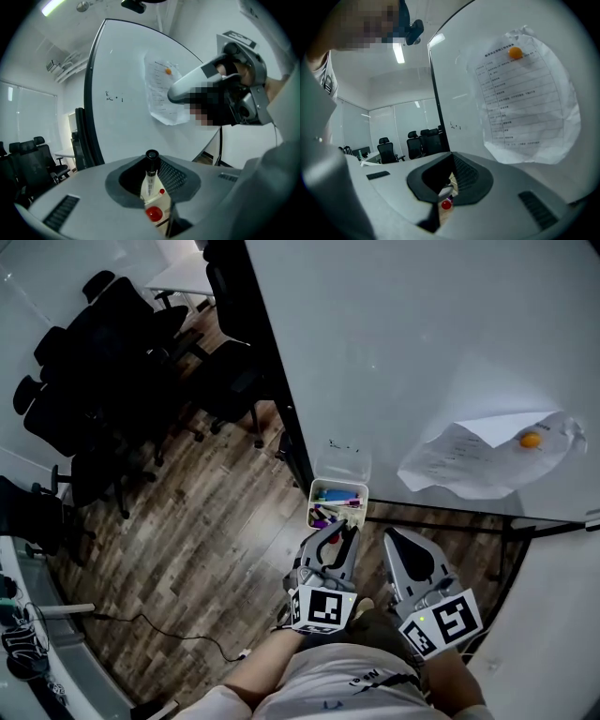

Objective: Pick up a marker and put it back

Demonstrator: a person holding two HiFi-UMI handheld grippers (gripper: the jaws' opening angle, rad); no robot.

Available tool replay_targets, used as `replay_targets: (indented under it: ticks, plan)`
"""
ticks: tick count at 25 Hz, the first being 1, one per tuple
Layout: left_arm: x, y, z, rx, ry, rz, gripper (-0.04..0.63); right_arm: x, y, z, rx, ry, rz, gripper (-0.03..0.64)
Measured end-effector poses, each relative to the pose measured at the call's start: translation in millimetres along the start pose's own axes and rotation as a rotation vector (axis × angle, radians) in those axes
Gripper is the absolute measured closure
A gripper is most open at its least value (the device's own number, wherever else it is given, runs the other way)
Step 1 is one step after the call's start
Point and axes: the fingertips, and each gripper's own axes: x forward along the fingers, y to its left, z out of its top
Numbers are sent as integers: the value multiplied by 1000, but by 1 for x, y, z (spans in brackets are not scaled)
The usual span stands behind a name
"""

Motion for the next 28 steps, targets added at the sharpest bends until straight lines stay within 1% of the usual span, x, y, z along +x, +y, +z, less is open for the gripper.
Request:
replay_targets:
  ticks: [4, 9, 12, 15, 20, 28]
  plan:
    - [14, -6, -21, 51, 22, -17, 514, 4, -7, -11, 1, 3, -24, 606]
    - [23, -19, -30, 99, 32, -68, 514, 8, -13, -16, -1, 2, -42, 606]
    - [23, -22, -29, 95, 27, -80, 511, 9, -14, -16, 1, 0, -41, 606]
    - [20, -23, -26, 85, 22, -85, 489, 9, -14, -18, 9, 6, -39, 606]
    - [9, -25, -18, 71, 23, -75, 482, 7, -9, -16, 17, 17, -24, 606]
    - [-16, -29, 14, 51, 11, -47, 482, -5, 4, -2, 19, 29, 7, 606]
